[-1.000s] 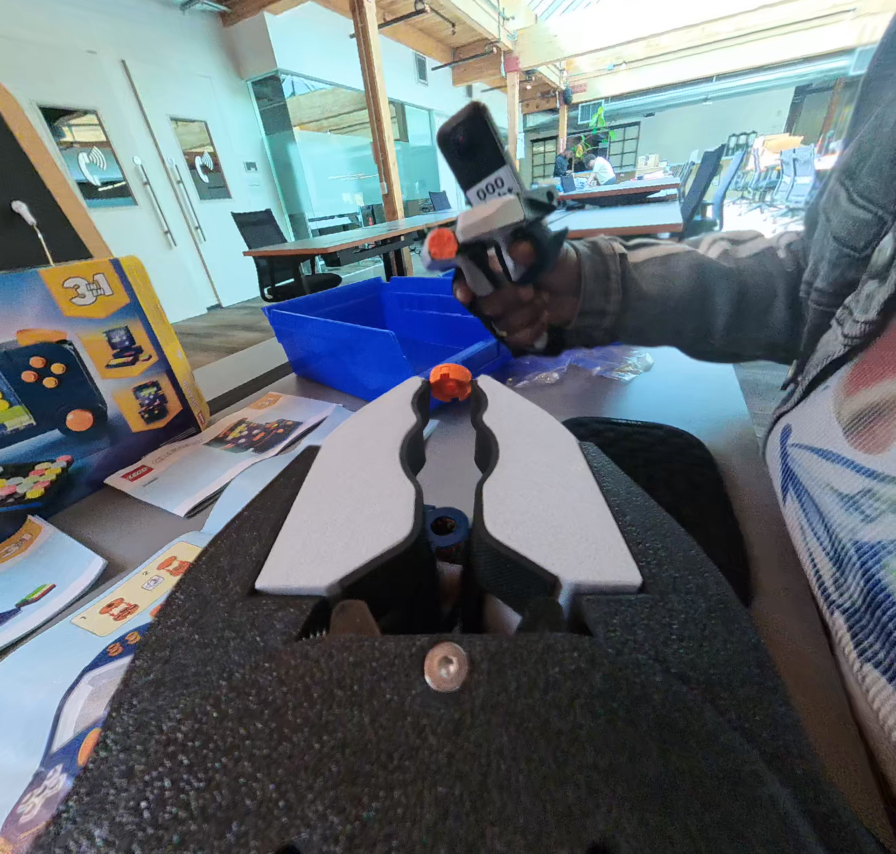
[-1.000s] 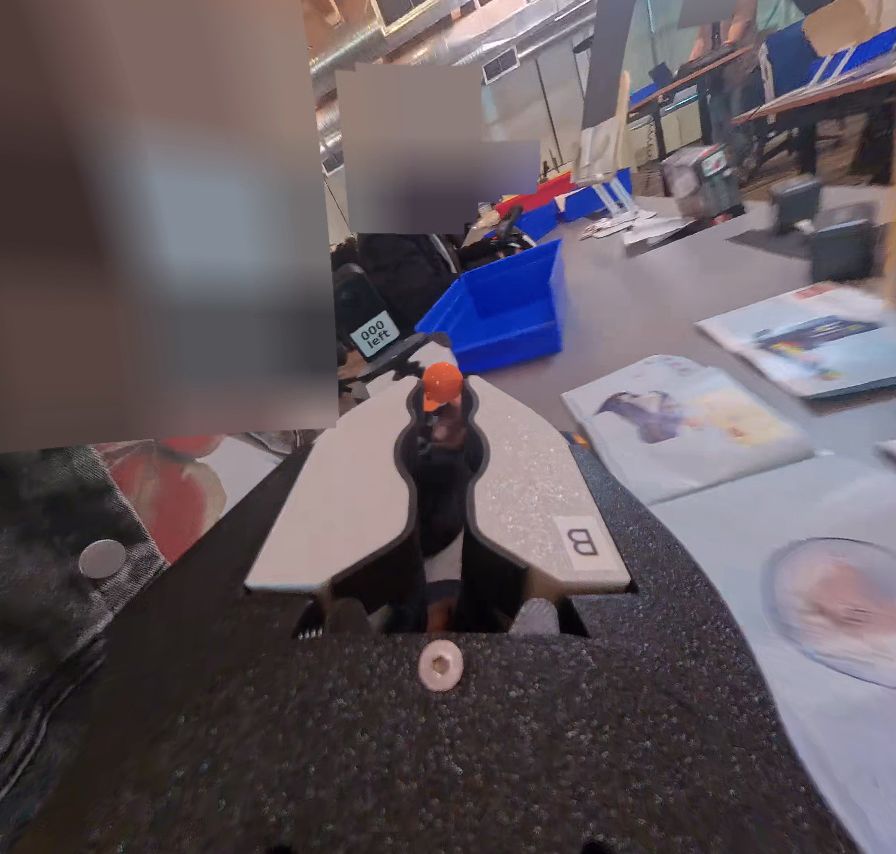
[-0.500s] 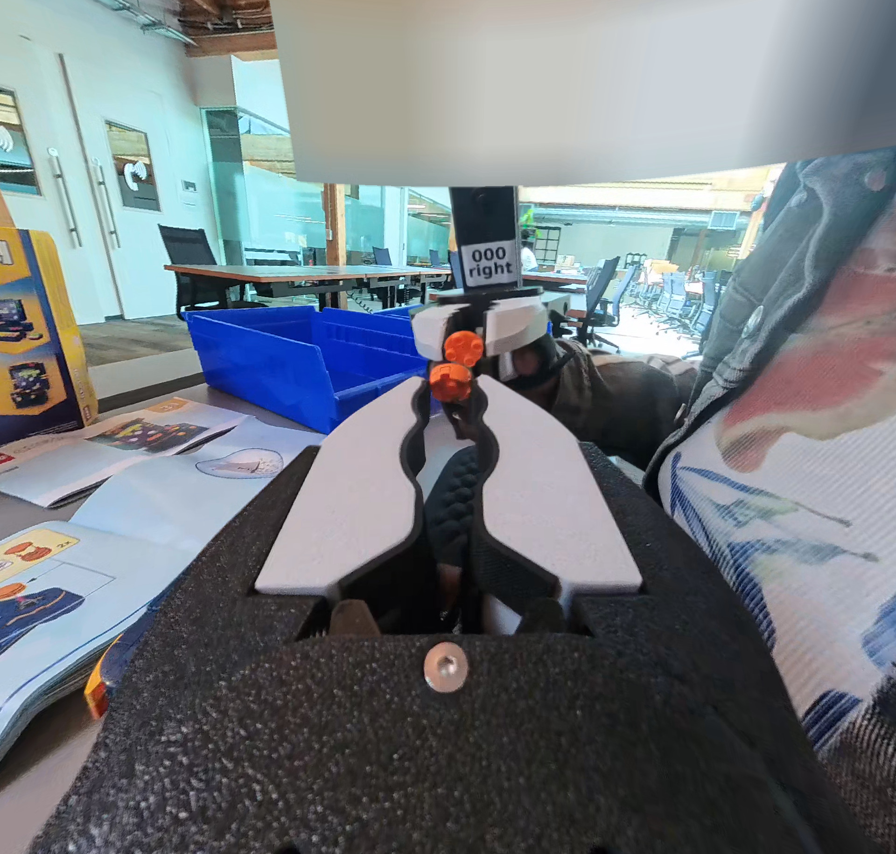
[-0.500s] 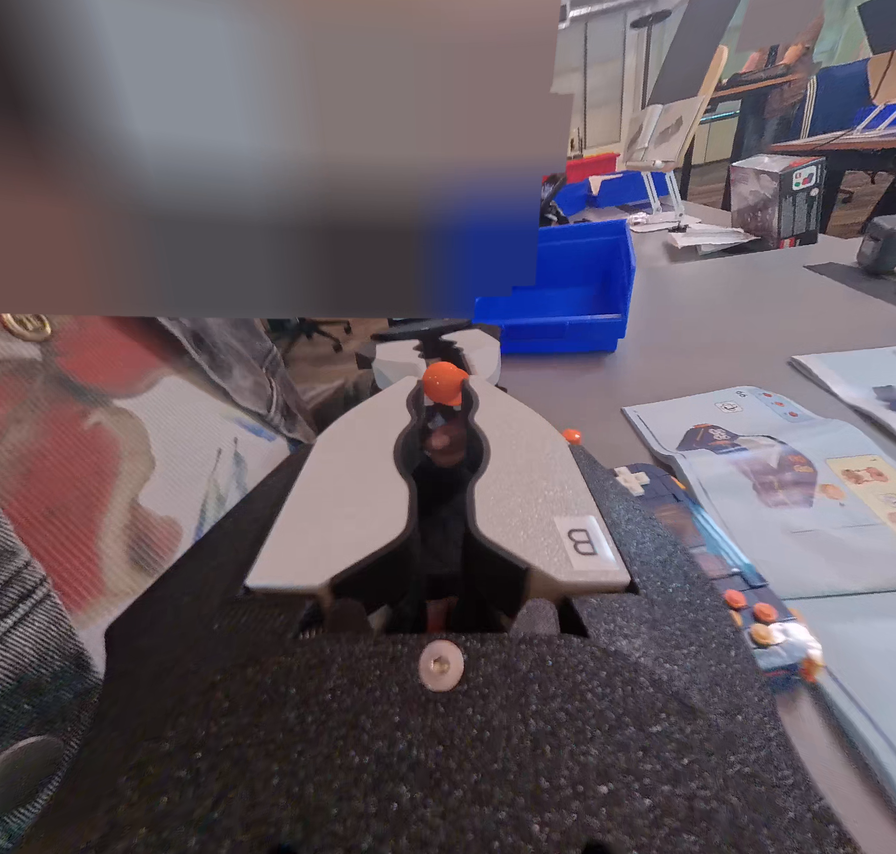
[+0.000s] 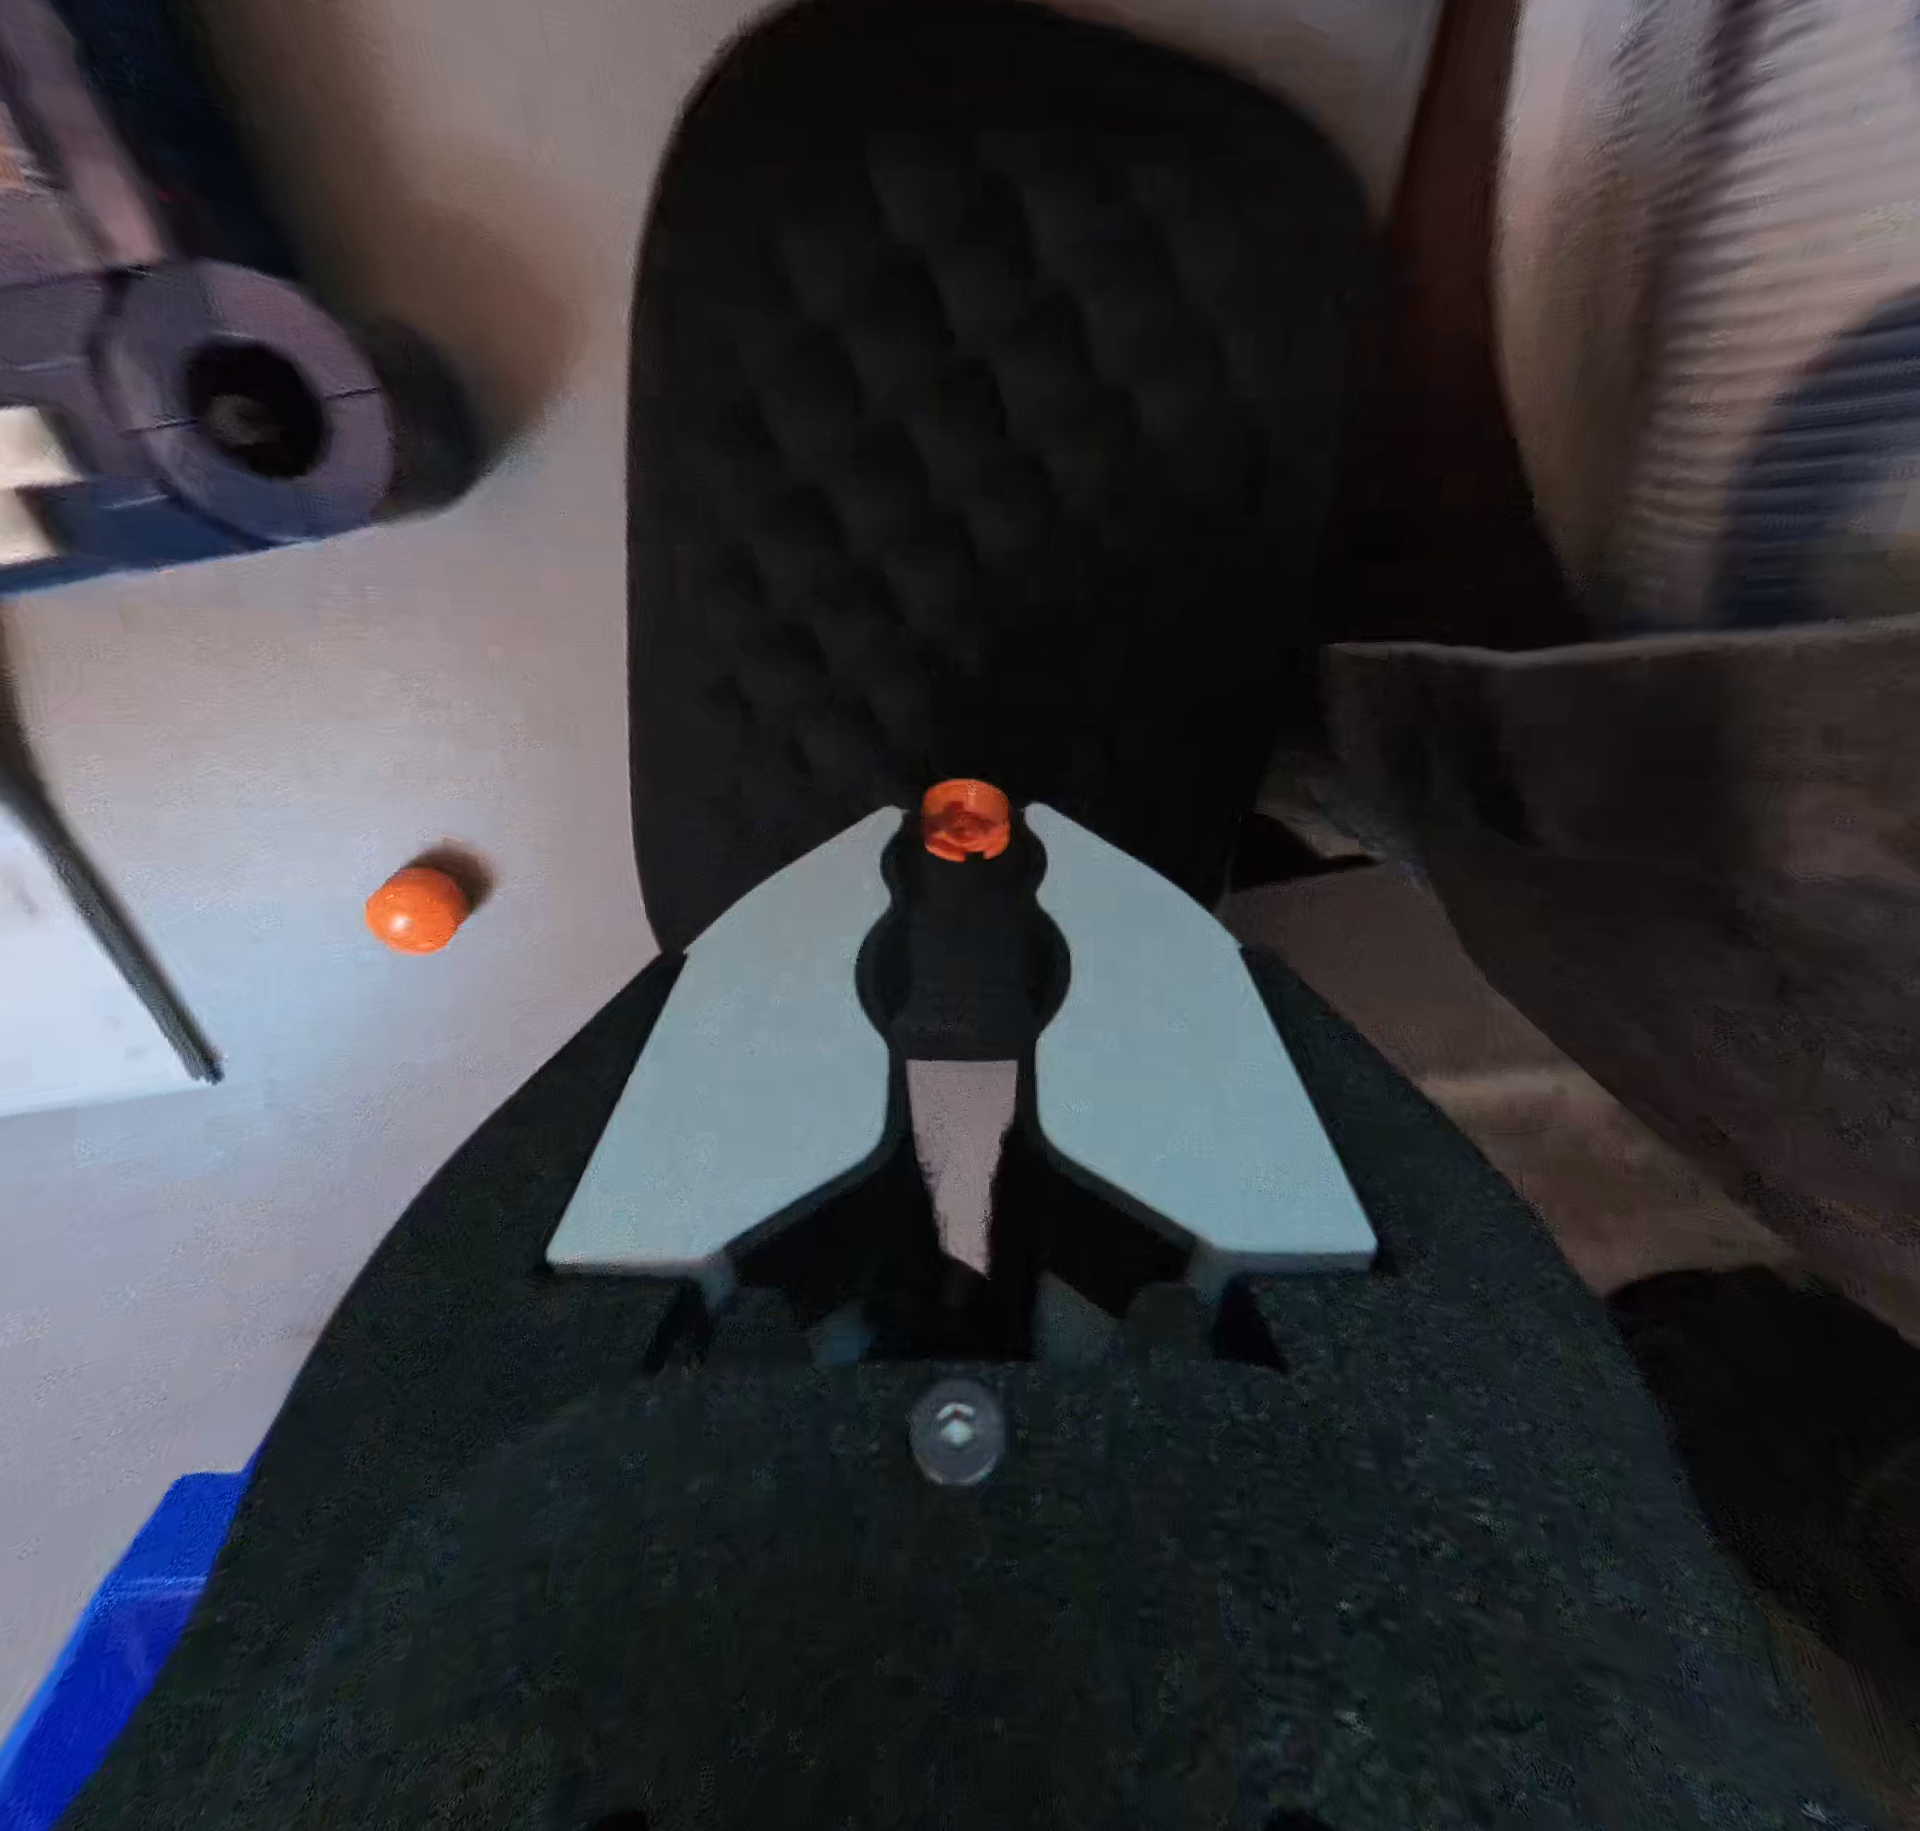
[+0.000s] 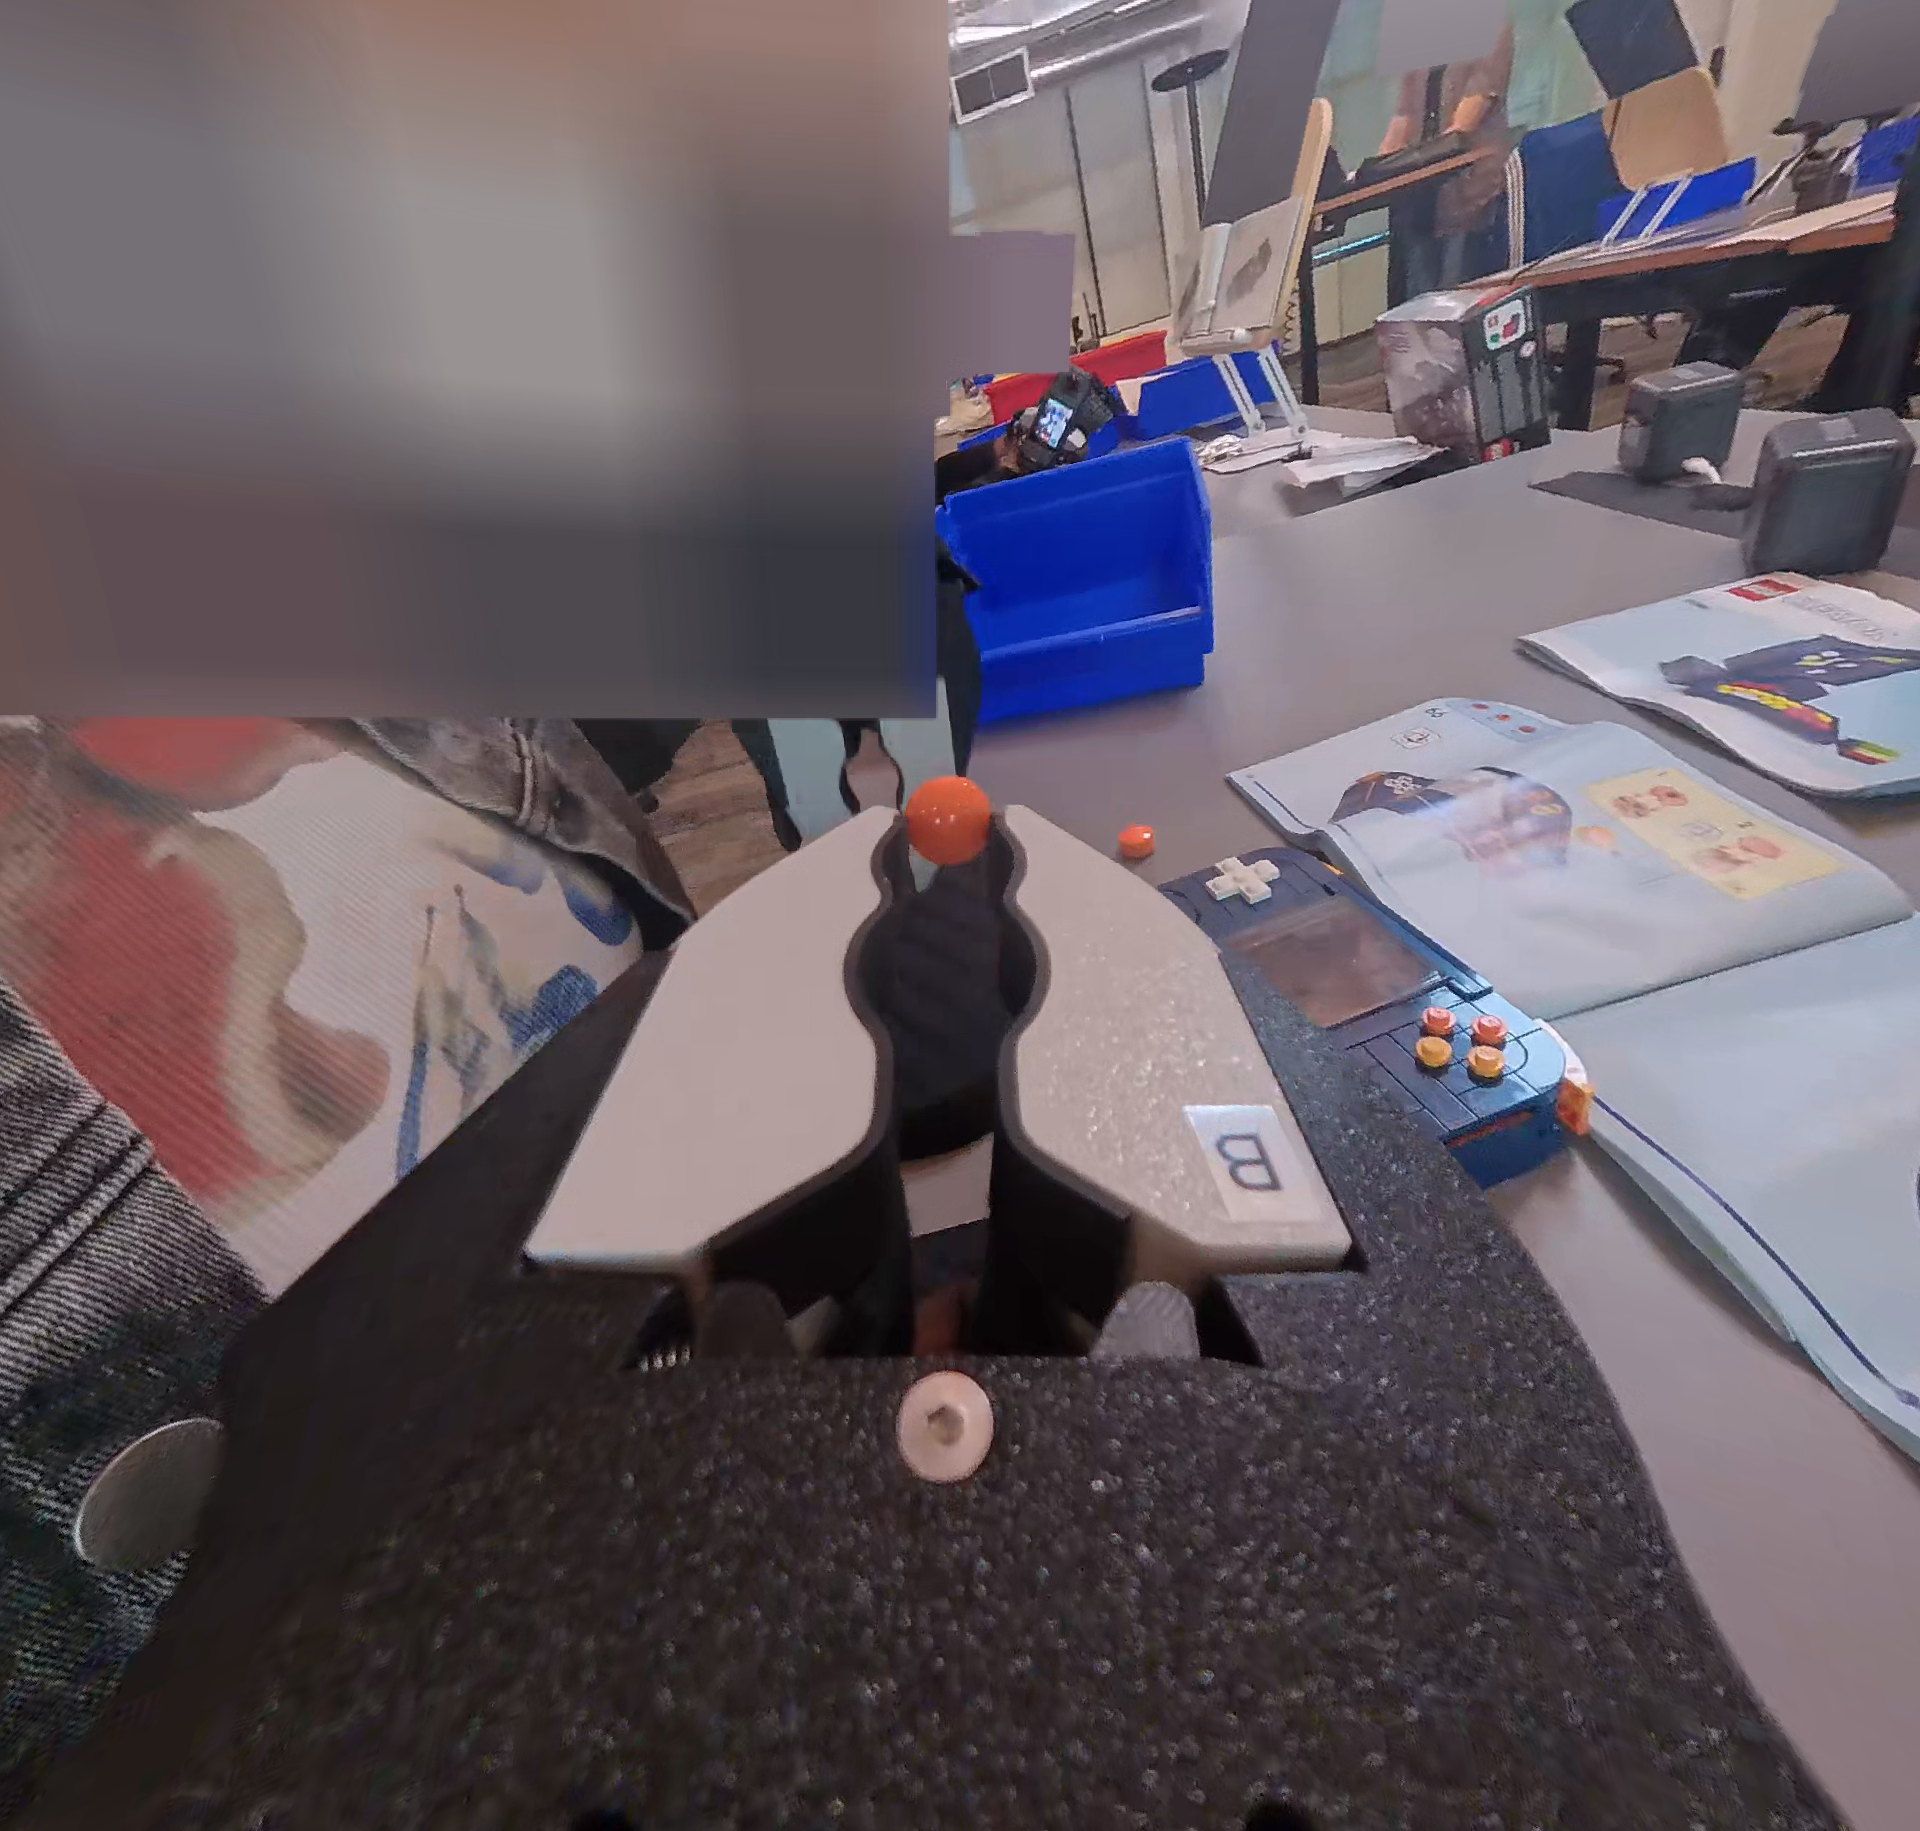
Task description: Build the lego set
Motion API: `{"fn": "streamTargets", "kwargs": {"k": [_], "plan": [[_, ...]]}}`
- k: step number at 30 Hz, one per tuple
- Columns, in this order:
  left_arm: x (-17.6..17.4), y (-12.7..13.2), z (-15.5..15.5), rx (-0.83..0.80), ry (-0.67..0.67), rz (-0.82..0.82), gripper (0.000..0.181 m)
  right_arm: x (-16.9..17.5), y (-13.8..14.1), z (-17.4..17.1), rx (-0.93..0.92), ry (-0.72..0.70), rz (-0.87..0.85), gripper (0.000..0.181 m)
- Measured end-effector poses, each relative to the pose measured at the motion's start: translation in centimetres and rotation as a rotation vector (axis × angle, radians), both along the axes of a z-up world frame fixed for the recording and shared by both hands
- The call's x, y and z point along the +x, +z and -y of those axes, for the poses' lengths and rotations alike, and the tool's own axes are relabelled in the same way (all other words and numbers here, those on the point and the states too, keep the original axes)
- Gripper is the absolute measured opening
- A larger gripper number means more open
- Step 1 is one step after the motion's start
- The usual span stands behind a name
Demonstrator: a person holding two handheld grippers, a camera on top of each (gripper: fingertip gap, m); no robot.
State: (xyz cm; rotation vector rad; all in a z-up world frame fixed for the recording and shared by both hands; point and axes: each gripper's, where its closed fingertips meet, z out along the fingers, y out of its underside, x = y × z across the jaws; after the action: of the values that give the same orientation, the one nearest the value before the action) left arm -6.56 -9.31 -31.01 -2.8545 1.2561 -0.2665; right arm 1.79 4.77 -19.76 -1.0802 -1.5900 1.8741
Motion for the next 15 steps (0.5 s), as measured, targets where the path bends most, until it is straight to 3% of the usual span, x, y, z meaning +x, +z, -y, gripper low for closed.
{"fn": "streamTargets", "kwargs": {"k": [1, 4, 10, 15], "plan": [[-0.1, -1.0, 0.0, -0.042, -0.008, -0.052, 0.016, 0.1, 0.1, -0.1, 0.003, -0.005, -0.006, 0.014], [0.0, -1.3, -0.1, -0.073, 0.03, -0.077, 0.017, 0.6, 0.1, -0.2, 0.019, -0.015, -0.013, 0.014], [0.7, -0.5, 0.4, 0.054, 0.209, 0.023, 0.045, 1.4, -0.7, -0.5, 0.036, 0.001, 0.004, 0.014], [-0.8, -0.2, -1.0, 0.402, 0.608, 0.119, 0.04, 1.4, -1.3, 0.0, 0.03, 0.021, 0.008, 0.014]]}}
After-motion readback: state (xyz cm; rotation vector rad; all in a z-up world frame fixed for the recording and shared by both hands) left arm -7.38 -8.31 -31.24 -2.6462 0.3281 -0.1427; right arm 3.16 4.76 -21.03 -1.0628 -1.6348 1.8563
